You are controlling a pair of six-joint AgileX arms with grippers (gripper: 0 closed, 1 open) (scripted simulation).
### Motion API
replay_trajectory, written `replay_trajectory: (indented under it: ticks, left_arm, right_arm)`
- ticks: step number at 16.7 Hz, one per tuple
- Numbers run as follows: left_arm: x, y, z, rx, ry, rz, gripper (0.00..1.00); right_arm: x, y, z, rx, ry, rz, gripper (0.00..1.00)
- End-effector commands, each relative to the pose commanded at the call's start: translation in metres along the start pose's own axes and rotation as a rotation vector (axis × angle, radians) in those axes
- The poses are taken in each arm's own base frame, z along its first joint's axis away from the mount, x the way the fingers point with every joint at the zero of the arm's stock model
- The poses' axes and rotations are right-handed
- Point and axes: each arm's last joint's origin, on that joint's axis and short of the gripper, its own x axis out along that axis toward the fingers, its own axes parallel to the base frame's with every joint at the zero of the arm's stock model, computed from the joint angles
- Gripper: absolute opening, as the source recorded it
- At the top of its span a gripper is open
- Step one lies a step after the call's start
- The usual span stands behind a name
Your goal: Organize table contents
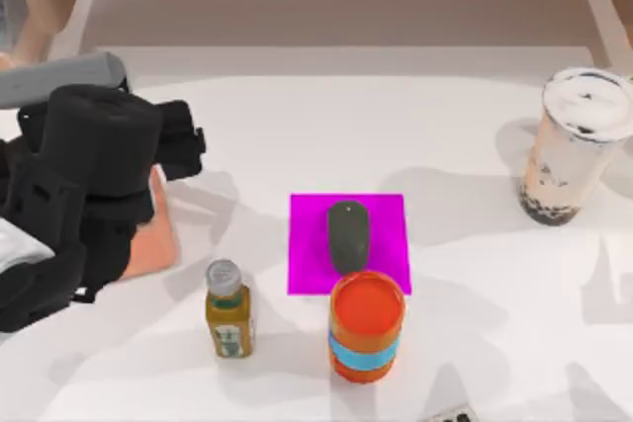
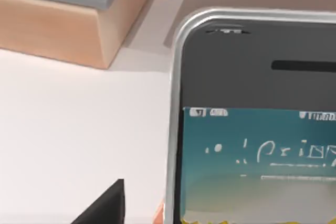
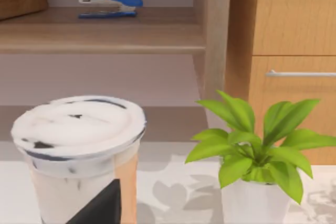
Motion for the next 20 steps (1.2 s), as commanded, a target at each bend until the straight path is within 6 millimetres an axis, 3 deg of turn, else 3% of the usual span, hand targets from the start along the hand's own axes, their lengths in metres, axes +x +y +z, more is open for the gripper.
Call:
replay_trajectory:
  ticks: [6, 12, 20]
  left_arm:
    - [-0.025, 0.008, -0.011, -0.005, -0.003, -0.001, 1.0]
    - [-0.025, 0.013, -0.009, -0.01, -0.003, -0.008, 1.0]
    - [-0.041, 0.075, -0.011, -0.052, -0.061, -0.119, 1.0]
  right_arm:
    - [0.0, 0.0, 0.0, 0.0, 0.0, 0.0, 1.0]
    - [0.0, 0.0, 0.0, 0.0, 0.0, 0.0, 1.0]
    - [0.0, 0.0, 0.0, 0.0, 0.0, 0.0, 1.0]
